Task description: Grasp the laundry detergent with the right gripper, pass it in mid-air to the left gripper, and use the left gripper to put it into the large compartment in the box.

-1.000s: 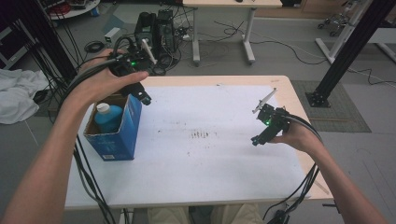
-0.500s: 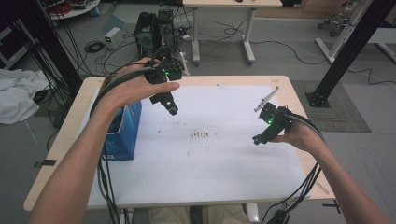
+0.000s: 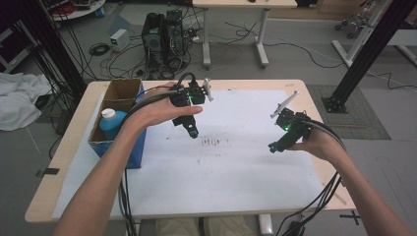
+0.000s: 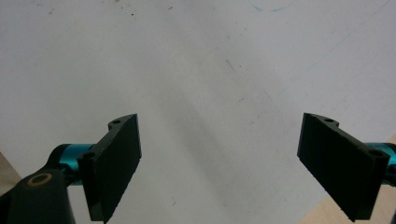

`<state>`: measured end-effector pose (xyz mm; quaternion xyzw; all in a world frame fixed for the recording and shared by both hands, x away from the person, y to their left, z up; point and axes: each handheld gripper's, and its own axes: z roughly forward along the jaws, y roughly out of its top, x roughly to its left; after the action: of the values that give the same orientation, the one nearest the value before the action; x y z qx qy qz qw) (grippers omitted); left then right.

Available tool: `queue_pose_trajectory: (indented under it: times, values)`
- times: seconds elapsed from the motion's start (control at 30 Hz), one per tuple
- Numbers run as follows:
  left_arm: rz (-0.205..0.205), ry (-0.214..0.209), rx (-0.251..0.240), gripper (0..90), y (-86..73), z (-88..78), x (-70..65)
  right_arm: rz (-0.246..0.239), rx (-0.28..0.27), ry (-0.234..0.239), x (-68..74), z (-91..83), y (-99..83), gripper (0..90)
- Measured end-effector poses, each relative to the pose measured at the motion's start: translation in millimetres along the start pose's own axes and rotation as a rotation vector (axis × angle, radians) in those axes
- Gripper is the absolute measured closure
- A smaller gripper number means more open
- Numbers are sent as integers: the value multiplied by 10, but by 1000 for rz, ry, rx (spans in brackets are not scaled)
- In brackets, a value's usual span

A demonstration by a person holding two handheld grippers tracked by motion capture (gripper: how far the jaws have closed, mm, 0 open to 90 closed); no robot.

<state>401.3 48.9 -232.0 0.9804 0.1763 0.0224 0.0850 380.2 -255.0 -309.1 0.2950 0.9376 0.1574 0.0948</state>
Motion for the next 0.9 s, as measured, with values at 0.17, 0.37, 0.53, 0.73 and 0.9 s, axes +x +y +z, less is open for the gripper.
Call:
queue_pose_trajectory:
  times: [0.17, 0.37, 0.53, 0.73, 0.9]
  values:
    - [3, 7, -2, 246, 0, -27, 5, -1, 1, 0, 3, 5, 10, 128]
    - [-4, -19, 8, 246, -25, 85, -9, -2, -2, -2, -6, -20, -17, 128]
    - [-4, -16, 12, 247, -29, 88, -17, 5, 0, -1, -9, -19, -17, 128]
    - [0, -17, 12, 246, -26, 94, -21, -1, -5, -6, 17, -43, -5, 128]
    - [0, -17, 13, 247, -20, 110, -20, -4, -7, -8, 22, -50, -3, 128]
